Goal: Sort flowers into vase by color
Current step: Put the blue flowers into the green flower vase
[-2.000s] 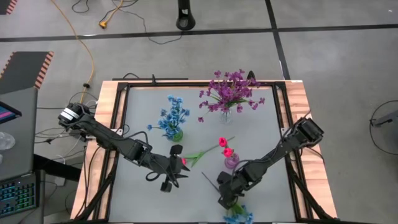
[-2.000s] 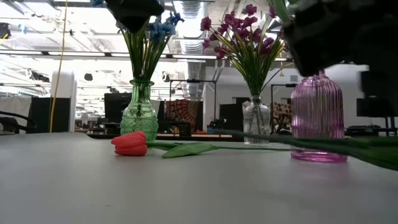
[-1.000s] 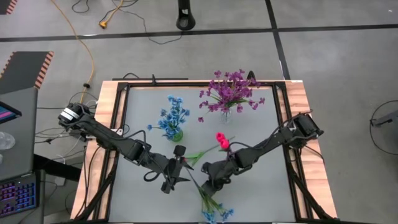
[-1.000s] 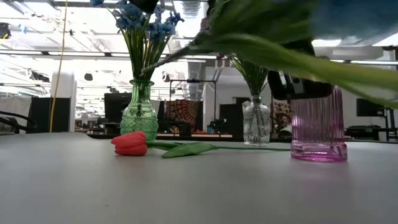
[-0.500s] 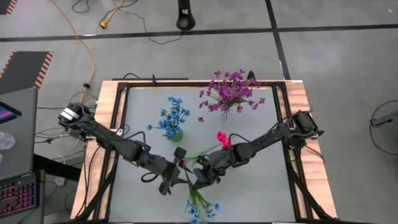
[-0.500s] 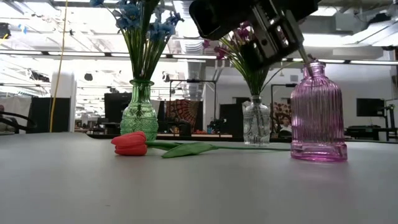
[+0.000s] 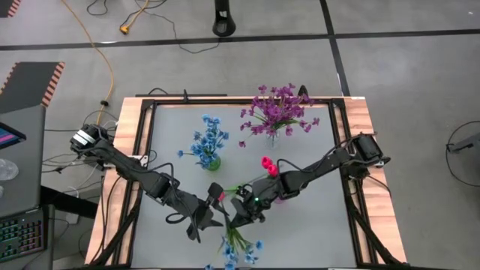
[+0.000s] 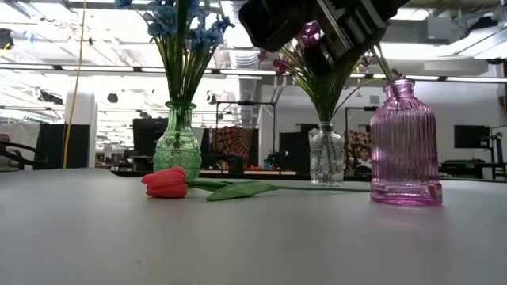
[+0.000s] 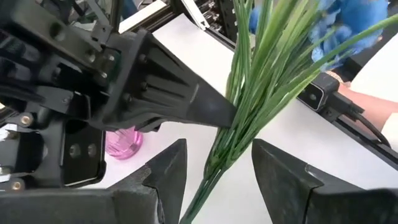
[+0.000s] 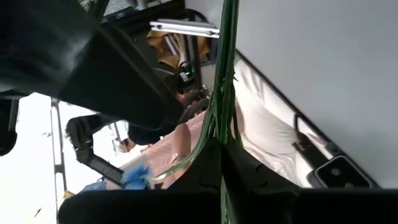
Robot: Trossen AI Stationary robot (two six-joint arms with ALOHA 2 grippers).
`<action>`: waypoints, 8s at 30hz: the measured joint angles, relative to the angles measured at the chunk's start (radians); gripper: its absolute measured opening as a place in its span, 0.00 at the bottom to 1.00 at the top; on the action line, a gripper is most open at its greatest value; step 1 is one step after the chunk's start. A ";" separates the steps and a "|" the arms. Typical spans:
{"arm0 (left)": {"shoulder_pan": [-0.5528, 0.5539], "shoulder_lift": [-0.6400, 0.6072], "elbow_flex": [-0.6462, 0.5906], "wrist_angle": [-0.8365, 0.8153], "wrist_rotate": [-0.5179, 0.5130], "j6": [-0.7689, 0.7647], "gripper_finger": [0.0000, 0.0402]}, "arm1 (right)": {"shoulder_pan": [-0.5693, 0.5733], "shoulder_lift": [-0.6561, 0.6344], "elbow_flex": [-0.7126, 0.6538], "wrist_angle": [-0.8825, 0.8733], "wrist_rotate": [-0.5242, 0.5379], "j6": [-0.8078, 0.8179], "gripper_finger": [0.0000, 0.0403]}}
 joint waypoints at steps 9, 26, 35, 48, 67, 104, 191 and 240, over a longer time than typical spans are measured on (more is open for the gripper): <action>0.000 0.000 0.000 0.003 -0.001 0.000 0.42 | 0.000 0.000 0.000 0.031 0.000 0.002 0.08; -0.001 0.000 0.000 0.027 0.035 0.008 0.42 | -0.007 0.000 0.000 0.120 0.006 0.049 0.08; -0.001 0.000 0.000 0.048 0.027 0.024 0.42 | -0.012 0.000 0.000 0.135 0.008 0.052 0.08; 0.000 0.000 0.000 0.035 0.026 0.018 0.19 | -0.012 0.000 0.000 0.132 0.009 0.052 0.08; 0.000 0.000 0.000 0.031 0.027 0.026 0.04 | -0.012 0.000 0.000 0.126 0.009 0.043 0.12; 0.001 0.000 0.000 0.032 0.012 0.018 0.04 | 0.100 0.000 0.000 0.159 -0.095 -0.013 0.34; 0.294 -0.968 -0.704 0.816 -0.215 0.012 0.01 | 0.340 -0.425 -0.017 -0.765 0.578 -0.797 0.34; 0.468 -0.859 -0.704 0.938 -0.176 -0.042 0.01 | 0.340 -0.425 -0.017 -0.764 0.578 -0.832 0.34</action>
